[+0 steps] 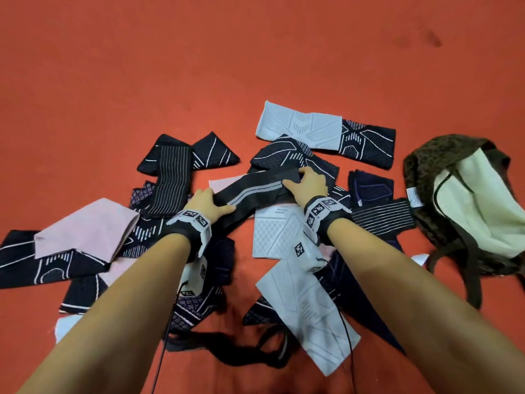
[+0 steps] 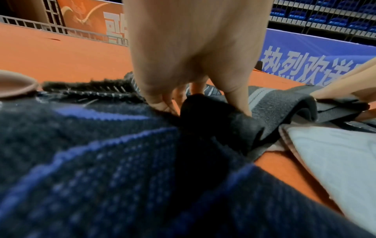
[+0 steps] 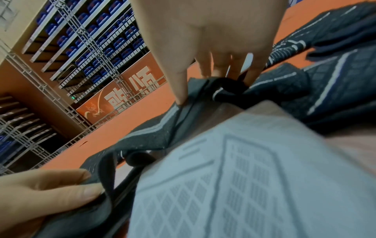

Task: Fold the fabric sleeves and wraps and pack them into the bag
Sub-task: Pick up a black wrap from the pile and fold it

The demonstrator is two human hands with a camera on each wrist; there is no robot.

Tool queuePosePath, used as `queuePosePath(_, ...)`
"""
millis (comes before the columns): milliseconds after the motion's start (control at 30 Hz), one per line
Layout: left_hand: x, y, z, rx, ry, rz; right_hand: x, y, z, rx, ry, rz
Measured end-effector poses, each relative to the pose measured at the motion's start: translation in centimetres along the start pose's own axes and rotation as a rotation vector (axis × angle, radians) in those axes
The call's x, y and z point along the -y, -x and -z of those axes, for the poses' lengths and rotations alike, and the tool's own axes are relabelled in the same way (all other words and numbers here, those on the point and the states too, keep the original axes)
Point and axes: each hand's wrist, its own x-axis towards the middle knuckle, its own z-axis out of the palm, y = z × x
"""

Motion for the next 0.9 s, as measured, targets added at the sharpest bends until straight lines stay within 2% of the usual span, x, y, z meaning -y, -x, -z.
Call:
queuePosePath(133, 0.5, 0.3, 0.2, 0.009, 0.087, 0.037, -0.2, 1.6, -0.6, -0.035, -0.108, 0.005)
queuePosePath(267, 0.3, 1.5, 2.5, 0.002, 0.315, -0.011, -0.9, 2.5, 0.7, -0.051, -0.336, 0.008)
queuePosePath(400, 0.2, 3.2, 4.6, 0.045, 0.463, -0.041, -1.5, 4.7, 2.7, -0.006, -0.444, 0.015)
queuePosePath(467, 0.1, 4.3, 5.2, 0.041, 0.423, -0.052, -1.6, 6.5, 3.7, 0.012, -0.486, 0.012)
queuePosePath(600, -0.2, 7.7, 5.8, -0.035, 0.038, -0.137, -2.6, 9.4, 3.9, 0.068, -0.521, -0.044)
queuePosePath(667, 0.1, 9.2, 5.5, -0.023, -0.041, -0.165, -3.1, 10.9, 3.2, 0.109, -0.522, -0.125)
queuePosePath(733, 1.4, 9.4, 4.8, 0.021, 0.074, -0.126, -3.4, 11.9, 2.3, 0.11, -0.492, -0.172)
queuePosePath(833, 3.3, 9.6, 3.9, 0.091, 0.457, -0.05, -4.1, 12.7, 1.0, 0.095, -0.523, -0.23)
queuePosePath(900, 4.1, 9.7, 3.3, 0.217, 0.647, -0.004, -4.5, 12.9, 0.2, 0.089, -0.576, -0.253)
